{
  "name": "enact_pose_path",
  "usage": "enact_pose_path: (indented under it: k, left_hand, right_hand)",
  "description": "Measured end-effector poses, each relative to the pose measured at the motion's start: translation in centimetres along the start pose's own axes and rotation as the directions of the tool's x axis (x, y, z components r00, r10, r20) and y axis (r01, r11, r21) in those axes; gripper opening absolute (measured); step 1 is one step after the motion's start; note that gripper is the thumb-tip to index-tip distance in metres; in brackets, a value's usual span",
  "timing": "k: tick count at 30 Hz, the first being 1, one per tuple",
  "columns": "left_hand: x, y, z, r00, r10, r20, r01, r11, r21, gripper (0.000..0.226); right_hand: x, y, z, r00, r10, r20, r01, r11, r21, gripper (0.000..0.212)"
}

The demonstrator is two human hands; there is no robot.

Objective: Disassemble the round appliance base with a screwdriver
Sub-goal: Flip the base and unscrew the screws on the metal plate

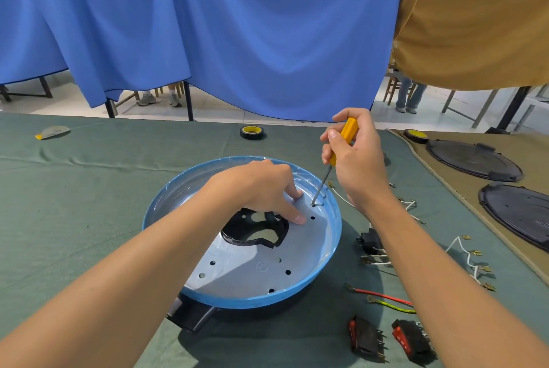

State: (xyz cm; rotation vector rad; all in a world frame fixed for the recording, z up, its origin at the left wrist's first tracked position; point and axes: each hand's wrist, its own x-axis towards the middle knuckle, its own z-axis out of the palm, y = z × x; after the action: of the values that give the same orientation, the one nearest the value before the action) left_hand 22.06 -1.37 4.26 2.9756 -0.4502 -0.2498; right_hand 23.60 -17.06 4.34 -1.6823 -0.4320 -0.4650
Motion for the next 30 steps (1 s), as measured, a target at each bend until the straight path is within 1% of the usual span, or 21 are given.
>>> enact_pose_path:
  k: [2,4,6,8,9,10,11,12,13,16,17,18,19,20,21,22,23,24,26,28,30]
  left_hand:
    - [-0.1,0.0,0.0,1.000,-0.008,-0.004,0.008,1.000,-0.004,0.066]
    - [-0.1,0.0,-0.1,1.000,-0.012,0.000,0.012,1.000,-0.014,0.066]
    - [-0.2,0.1,-0.1,1.000,-0.010,0.004,0.010,1.000,-0.025,0.067]
    - [-0.4,0.2,-0.1,1.000,-0.010,0.005,0.010,1.000,-0.028,0.066]
    - [-0.4,0.2,-0.2,1.000,-0.013,0.005,0.013,1.000,-0.026,0.066]
    - [-0.5,0.3,-0.3,1.000,-0.015,0.003,0.015,1.000,-0.023,0.065]
    - [-0.5,0.3,-0.3,1.000,-0.017,0.004,0.017,1.000,-0.021,0.065]
    - [-0.5,0.4,-0.4,1.000,-0.017,0.004,0.017,1.000,-0.019,0.065]
    - [-0.5,0.5,-0.4,1.000,-0.021,0.004,0.021,1.000,-0.018,0.064]
    - [-0.4,0.6,-0.6,1.000,-0.028,0.009,0.029,0.999,-0.021,0.064]
    - [-0.4,0.7,-0.6,1.000,-0.029,0.012,0.029,0.999,-0.023,0.065]
    - [-0.5,0.7,-0.6,0.999,-0.031,0.015,0.032,0.999,-0.026,0.065]
    - [-0.5,0.7,-0.6,0.999,-0.033,0.019,0.034,0.999,-0.028,0.065]
    - [-0.6,0.7,-0.6,0.999,-0.034,0.024,0.035,0.999,-0.029,0.066]
    - [-0.6,0.7,-0.7,0.999,-0.035,0.028,0.036,0.999,-0.029,0.066]
    - [-0.6,0.8,-0.8,0.999,-0.037,0.031,0.038,0.999,-0.029,0.066]
    - [-0.6,0.8,-0.8,0.999,-0.040,0.032,0.041,0.999,-0.028,0.065]
    - [-0.6,0.9,-0.9,0.999,-0.042,0.032,0.043,0.999,-0.027,0.065]
    - [-0.5,1.0,-1.0,0.999,-0.040,0.033,0.041,0.999,-0.024,0.065]
    - [-0.4,0.9,-1.1,0.999,-0.037,0.027,0.037,0.999,-0.023,0.064]
    - [-0.4,0.9,-1.0,0.999,-0.032,0.022,0.033,0.999,-0.028,0.062]
  right_hand:
    - [0.1,-0.4,-0.3,0.993,-0.022,0.117,0.029,0.998,-0.058,0.013]
    - [0.2,-1.0,-0.7,0.976,-0.054,0.213,0.090,0.983,-0.162,0.002]
    - [0.3,-1.5,-1.0,0.969,-0.101,0.227,0.174,0.928,-0.330,0.017]
    - [0.5,-2.0,-1.4,0.965,-0.162,0.207,0.251,0.799,-0.546,0.037]
    - [0.6,-2.2,-1.7,0.964,-0.186,0.190,0.266,0.698,-0.665,0.045]
    - [0.7,-2.3,-2.0,0.964,-0.202,0.174,0.261,0.585,-0.768,0.050]
    - [0.8,-2.5,-2.2,0.963,-0.206,0.172,0.255,0.497,-0.829,0.050]
    - [0.8,-2.7,-2.3,0.964,-0.191,0.183,0.252,0.446,-0.859,0.047]
    - [0.8,-2.9,-2.3,0.966,-0.157,0.206,0.255,0.453,-0.854,0.040]
    - [0.8,-3.5,-2.1,0.949,-0.014,0.316,0.243,0.671,-0.701,0.013]
    - [0.8,-3.7,-2.1,0.943,0.031,0.331,0.210,0.715,-0.666,0.012]
    - [0.8,-3.8,-2.2,0.944,0.063,0.325,0.179,0.727,-0.662,0.013]
    - [0.8,-3.7,-2.1,0.951,0.074,0.301,0.161,0.711,-0.684,0.019]
    - [0.7,-3.6,-2.0,0.963,0.057,0.263,0.157,0.675,-0.721,0.031]
    - [0.7,-3.4,-1.9,0.975,0.023,0.220,0.155,0.642,-0.751,0.042]
    - [0.7,-3.3,-1.8,0.982,-0.009,0.190,0.152,0.636,-0.757,0.046]
    - [0.7,-3.2,-1.7,0.984,-0.026,0.176,0.150,0.656,-0.740,0.042]
    - [0.8,-3.2,-1.7,0.983,-0.025,0.180,0.149,0.678,-0.720,0.033]
    - [1.0,-3.1,-1.8,0.975,0.018,0.222,0.148,0.691,-0.708,0.014]
    - [1.3,-3.3,-2.2,0.956,0.085,0.282,0.148,0.690,-0.708,0.009]
    - [1.9,-3.7,-2.4,0.936,0.138,0.324,0.161,0.650,-0.742,0.012]
